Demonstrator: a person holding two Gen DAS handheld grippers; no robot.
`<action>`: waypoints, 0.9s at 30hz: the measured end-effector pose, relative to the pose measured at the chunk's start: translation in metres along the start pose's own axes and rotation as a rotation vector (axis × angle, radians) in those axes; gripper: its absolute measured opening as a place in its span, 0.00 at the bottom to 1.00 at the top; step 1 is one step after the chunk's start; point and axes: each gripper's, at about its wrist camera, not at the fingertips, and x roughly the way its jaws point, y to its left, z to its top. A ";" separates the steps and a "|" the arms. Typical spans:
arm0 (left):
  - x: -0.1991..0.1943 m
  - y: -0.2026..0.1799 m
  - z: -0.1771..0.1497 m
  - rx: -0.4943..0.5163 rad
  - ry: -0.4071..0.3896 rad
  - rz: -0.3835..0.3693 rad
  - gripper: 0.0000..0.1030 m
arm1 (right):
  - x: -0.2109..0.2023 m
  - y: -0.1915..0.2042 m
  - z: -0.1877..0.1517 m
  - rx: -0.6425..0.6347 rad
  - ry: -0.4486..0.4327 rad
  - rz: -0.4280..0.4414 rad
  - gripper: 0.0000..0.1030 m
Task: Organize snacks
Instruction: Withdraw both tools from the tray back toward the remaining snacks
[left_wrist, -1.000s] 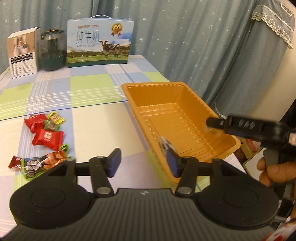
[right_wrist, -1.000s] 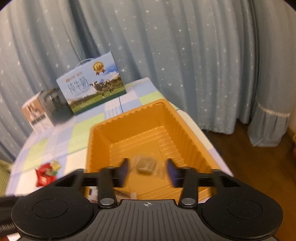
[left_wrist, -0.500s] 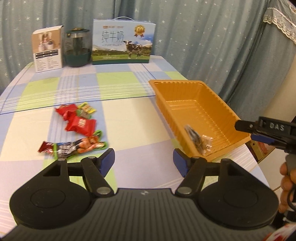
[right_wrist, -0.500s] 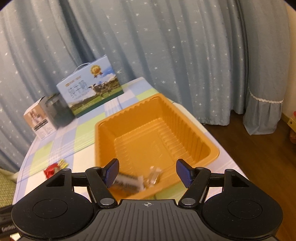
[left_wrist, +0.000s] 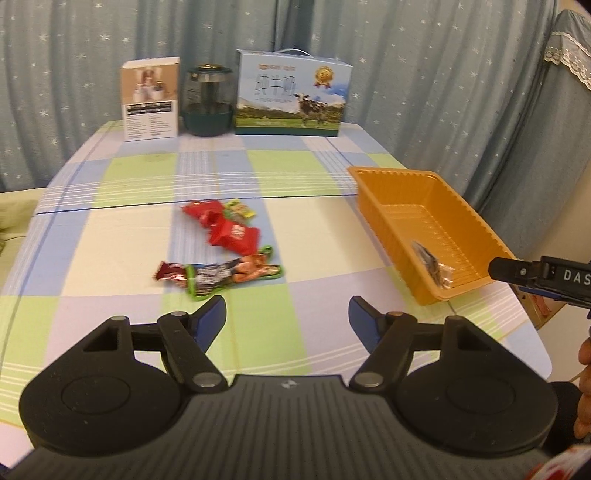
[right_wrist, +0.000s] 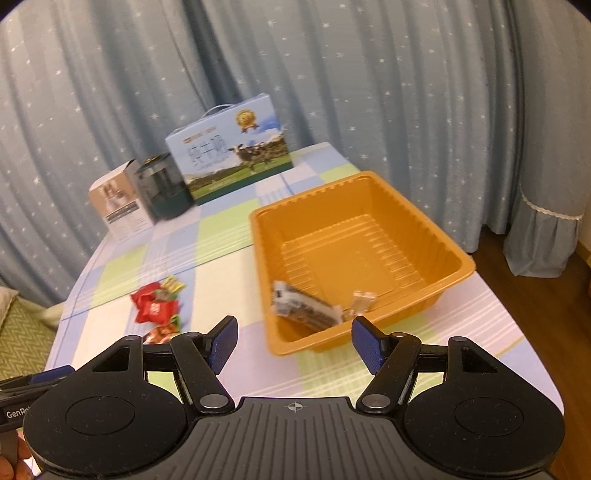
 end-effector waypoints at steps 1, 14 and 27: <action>-0.003 0.004 0.000 -0.004 -0.003 0.005 0.69 | -0.001 0.004 -0.001 -0.005 0.002 0.006 0.66; -0.020 0.051 -0.001 -0.036 -0.007 0.065 0.73 | 0.005 0.041 -0.010 -0.088 0.034 0.043 0.66; -0.004 0.093 0.014 0.003 0.026 0.102 0.77 | 0.051 0.081 -0.016 -0.306 0.110 0.133 0.66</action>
